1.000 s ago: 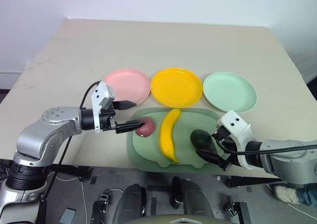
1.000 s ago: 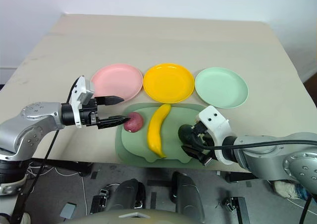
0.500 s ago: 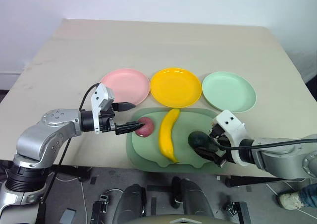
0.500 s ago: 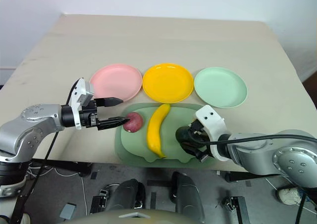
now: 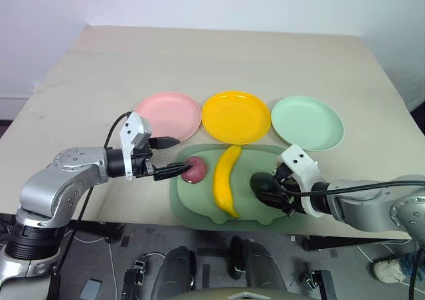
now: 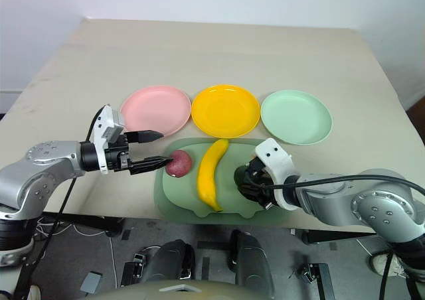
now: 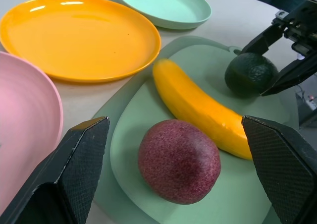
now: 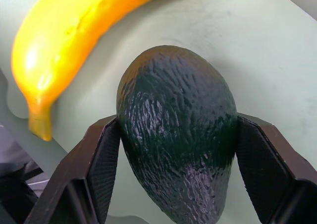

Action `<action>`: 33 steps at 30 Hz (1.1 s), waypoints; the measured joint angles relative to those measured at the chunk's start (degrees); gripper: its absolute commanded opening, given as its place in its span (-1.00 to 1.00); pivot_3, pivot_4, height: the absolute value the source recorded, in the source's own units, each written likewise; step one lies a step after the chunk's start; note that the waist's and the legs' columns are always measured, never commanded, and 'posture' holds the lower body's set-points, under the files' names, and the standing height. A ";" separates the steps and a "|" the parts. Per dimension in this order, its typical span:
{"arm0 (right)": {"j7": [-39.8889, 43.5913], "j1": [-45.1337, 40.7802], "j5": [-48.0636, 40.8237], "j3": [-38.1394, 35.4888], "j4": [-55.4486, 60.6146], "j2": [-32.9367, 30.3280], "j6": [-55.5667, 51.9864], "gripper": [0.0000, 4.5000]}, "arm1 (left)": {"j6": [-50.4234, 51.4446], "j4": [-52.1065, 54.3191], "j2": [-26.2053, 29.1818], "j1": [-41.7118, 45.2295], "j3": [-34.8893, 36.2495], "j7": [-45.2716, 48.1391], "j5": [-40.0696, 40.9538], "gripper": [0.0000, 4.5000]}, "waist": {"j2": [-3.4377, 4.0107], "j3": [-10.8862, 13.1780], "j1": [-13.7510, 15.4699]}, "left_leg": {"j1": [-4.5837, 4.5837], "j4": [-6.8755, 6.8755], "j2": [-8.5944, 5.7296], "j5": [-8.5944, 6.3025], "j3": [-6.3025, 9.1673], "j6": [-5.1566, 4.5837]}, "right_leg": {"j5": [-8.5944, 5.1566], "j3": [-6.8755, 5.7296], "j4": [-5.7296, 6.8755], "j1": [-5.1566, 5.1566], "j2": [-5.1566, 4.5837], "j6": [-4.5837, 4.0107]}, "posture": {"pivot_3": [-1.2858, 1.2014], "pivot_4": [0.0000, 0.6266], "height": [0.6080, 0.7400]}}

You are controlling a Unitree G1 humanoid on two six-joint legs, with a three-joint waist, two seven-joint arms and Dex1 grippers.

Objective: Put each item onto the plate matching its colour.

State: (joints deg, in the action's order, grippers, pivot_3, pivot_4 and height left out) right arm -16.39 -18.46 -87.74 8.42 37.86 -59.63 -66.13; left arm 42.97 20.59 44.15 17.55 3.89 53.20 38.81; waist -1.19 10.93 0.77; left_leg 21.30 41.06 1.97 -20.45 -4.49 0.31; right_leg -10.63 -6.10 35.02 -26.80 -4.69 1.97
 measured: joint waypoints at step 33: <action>54.12 -33.39 77.51 17.36 -65.52 11.93 32.83 0.98 | 2.02 4.53 2.72 -0.29 8.76 -4.78 4.75 1.00 | 0.11 0.07 -0.33 | 0.03 0.05 -0.02 0.17 -0.07 0.29 | 0.01 -0.01 0.09 -0.06 0.00 0.00 | 0.03 -0.52 1.00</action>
State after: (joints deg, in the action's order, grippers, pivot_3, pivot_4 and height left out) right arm 37.73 -51.85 -10.23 25.79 -27.66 -47.70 -33.30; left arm 44.99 25.11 46.87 17.26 12.65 48.42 43.56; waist -1.08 10.99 0.44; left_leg 21.33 41.10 1.95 -20.28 -4.57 0.60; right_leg -10.61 -6.11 35.10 -26.87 -4.69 1.96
